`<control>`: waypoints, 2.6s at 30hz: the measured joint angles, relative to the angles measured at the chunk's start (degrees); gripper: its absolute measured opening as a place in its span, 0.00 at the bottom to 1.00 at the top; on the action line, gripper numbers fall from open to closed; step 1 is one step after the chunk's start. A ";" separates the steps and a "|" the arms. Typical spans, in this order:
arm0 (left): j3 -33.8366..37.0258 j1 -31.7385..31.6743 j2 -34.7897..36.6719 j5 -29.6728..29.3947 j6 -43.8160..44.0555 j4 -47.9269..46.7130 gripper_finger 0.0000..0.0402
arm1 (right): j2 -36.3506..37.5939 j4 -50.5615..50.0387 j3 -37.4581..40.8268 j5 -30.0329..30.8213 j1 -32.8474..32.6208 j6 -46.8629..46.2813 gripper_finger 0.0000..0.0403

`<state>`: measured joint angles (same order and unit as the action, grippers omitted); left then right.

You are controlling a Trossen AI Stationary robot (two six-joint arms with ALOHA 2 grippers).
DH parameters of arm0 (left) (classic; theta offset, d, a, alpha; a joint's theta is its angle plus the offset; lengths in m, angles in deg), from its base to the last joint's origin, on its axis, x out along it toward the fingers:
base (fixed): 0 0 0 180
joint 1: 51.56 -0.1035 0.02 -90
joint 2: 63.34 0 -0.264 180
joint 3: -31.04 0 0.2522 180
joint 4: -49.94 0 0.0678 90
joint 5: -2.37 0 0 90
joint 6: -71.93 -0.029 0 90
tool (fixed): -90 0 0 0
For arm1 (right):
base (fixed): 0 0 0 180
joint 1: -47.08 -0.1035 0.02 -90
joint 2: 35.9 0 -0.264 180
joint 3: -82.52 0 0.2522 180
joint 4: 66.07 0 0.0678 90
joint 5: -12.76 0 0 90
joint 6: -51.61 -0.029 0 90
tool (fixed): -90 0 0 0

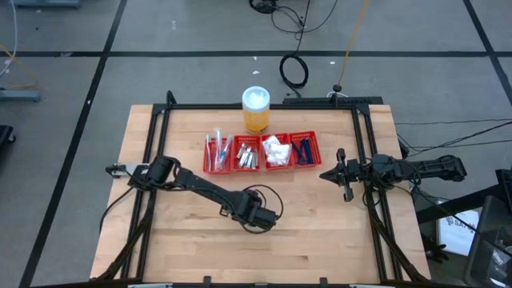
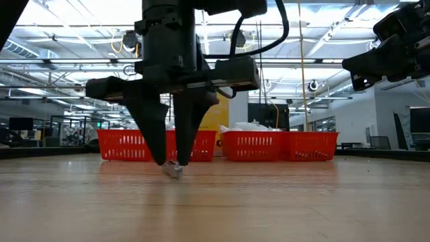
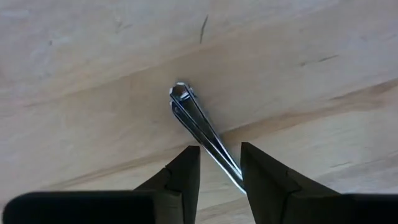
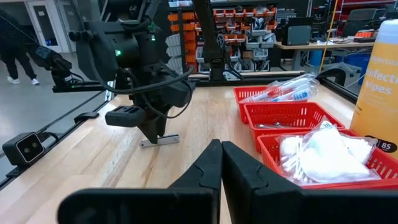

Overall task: Pick & Place Travel size toiletries
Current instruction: Put the silver nail clippers into the middle left red basket

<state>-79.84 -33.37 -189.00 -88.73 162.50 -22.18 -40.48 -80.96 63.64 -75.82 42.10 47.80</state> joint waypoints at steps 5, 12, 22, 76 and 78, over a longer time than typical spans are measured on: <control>1.14 -0.05 0.00 0.06 0.66 0.18 0.27 | 0.00 0.00 0.00 -0.01 0.01 -0.02 0.00; 4.08 0.19 0.28 0.00 -0.80 0.81 0.26 | 0.02 -0.02 0.00 -0.01 0.01 -0.02 0.00; 6.45 0.42 0.36 -0.38 -12.20 2.05 0.26 | 0.02 -0.08 0.00 -0.01 0.01 -0.02 0.00; 15.14 -21.93 23.69 -26.77 -42.03 11.58 0.02 | 0.02 4.25 2.62 0.13 0.01 0.22 0.00; 18.04 -23.44 23.48 -23.61 -42.27 14.95 0.01 | 0.02 4.24 2.62 0.10 0.01 0.36 0.00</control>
<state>-61.80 -56.80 -165.52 -112.34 120.22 -7.23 -40.45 -76.72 66.26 -75.72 42.11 48.16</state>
